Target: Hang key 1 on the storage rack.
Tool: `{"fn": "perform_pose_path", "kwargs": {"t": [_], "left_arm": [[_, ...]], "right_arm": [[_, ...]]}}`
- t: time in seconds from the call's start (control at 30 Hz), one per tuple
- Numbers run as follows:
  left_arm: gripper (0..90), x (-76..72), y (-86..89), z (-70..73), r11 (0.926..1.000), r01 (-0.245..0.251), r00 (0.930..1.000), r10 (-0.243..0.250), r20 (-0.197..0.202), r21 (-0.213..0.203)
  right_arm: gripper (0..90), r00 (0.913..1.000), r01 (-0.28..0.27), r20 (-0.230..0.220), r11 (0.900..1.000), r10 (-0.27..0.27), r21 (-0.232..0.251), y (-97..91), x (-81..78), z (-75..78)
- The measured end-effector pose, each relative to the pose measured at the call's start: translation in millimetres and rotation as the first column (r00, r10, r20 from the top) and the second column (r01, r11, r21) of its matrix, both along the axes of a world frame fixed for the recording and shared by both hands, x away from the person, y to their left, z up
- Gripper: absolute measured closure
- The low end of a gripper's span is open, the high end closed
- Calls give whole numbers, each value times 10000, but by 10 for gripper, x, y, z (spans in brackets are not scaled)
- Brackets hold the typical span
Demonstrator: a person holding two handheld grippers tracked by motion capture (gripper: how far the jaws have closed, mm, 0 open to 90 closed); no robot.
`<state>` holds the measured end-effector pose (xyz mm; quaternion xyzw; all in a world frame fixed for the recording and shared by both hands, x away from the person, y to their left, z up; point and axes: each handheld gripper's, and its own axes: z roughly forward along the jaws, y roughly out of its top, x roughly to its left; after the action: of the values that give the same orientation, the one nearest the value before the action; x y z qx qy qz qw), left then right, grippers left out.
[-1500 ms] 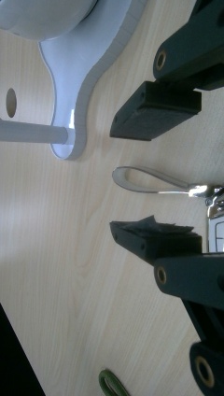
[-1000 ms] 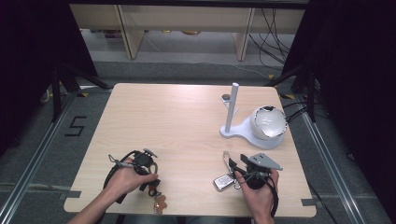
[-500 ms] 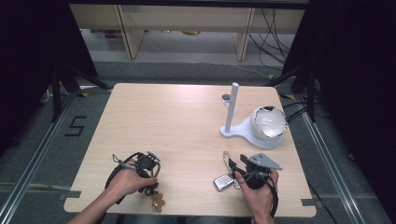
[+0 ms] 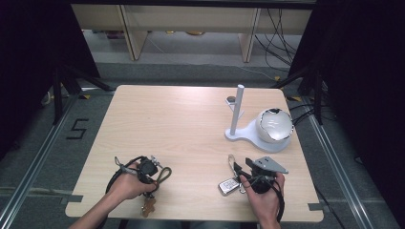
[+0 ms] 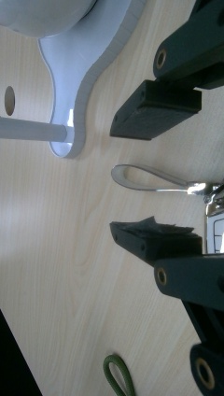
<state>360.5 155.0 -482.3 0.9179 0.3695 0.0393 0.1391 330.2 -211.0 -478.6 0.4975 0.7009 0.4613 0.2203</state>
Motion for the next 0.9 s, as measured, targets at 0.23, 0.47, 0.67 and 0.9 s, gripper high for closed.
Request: {"fn": "perform_pose_path", "kwargs": {"t": [0.23,0.47,0.67,0.9], "left_arm": [[672,-19,72,-22,9960,-271,9980,318,541,-855],[672,-55,120,0,9828,-325,9920,538,1138,-1818],[672,-81,130,12,9600,-368,9798,893,1790,-2775],[672,-110,157,47,9285,-141,9526,1252,2773,-3710]], "right_arm": [[477,10000,26,-22,10000,-26,-58,3,-2,1],[477,9999,71,99,9999,-69,-119,-4,-6,4],[477,9998,118,168,9995,-113,-278,-5,-6,7],[478,10000,36,92,9999,-35,-116,1,-8,7]]}}
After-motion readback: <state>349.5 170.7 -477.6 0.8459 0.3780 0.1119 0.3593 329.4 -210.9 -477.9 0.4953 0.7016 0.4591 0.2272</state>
